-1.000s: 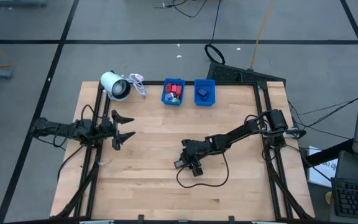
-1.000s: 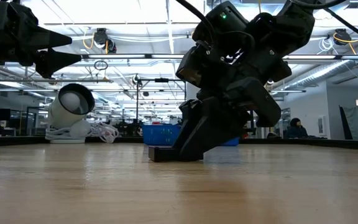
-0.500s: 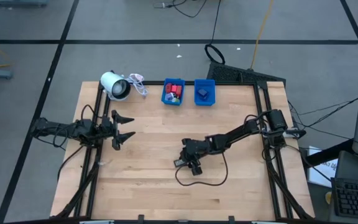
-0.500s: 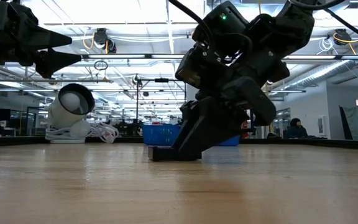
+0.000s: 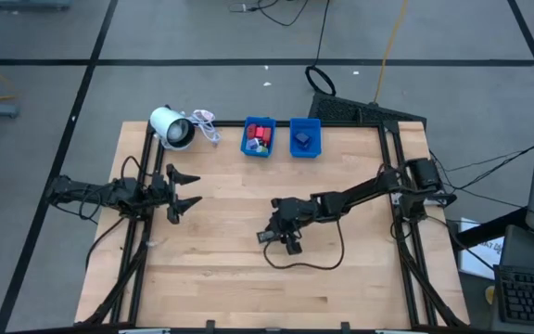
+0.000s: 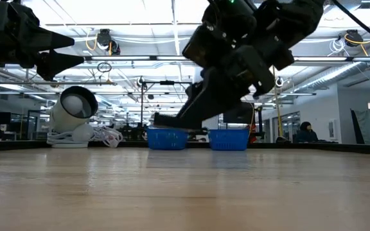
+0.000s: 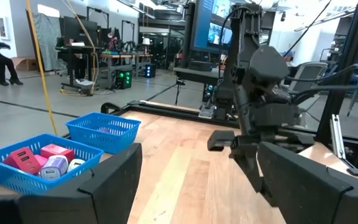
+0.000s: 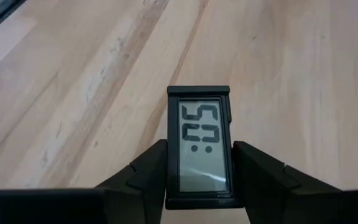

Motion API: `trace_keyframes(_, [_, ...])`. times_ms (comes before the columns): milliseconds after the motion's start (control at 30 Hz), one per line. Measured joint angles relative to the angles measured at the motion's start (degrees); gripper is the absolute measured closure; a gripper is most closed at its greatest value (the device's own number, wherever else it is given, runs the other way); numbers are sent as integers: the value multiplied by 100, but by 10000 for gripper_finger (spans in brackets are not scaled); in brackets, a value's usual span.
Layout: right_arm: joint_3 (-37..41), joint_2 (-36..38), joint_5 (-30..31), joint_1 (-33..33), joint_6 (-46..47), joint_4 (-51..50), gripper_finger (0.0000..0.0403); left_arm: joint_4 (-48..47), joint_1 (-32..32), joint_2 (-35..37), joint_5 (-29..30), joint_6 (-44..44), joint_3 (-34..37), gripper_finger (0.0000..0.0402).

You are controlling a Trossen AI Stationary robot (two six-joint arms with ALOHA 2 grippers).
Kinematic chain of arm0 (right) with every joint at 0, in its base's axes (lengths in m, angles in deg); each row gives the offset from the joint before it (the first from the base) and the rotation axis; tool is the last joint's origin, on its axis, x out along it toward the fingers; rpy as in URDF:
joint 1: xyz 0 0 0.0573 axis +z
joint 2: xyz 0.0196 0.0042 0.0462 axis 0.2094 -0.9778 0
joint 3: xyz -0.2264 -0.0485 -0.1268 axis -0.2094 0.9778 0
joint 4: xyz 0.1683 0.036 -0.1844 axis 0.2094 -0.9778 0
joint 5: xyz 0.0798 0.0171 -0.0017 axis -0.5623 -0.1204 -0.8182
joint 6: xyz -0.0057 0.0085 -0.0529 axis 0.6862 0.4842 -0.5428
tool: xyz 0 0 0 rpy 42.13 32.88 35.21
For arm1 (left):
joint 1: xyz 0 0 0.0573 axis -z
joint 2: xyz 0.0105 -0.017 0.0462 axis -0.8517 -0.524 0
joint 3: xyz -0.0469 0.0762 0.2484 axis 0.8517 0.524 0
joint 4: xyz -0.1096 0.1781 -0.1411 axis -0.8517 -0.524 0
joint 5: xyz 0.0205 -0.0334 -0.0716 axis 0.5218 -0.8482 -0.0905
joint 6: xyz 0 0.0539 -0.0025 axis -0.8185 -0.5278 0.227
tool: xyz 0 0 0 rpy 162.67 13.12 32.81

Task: Pick & Place Office items
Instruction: Put the black digital clock into the right basket

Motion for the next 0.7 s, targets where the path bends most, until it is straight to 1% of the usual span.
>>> trace_keyframes(100, [11, 132, -2, -30, -49, 12, 253, -2, 1, 0, -1, 0, 0, 78])
trace_keyframes(200, [143, 281, -9, -105, -47, 215, 246, -2, 1, -1, -1, 0, 0, 78])
trace_keyframes(300, [429, 460, -7, -199, 20, 404, 244, 0, 0, -1, -1, 0, 0, 78])
trace_keyframes(467, [1144, 764, -89, -313, 309, 1489, 253, -2, 1, -1, -1, 0, 0, 78])
trace_keyframes(700, [2237, 1343, -150, -397, 664, 2951, 244, 1, 0, 1, -1, 0, 0, 78])
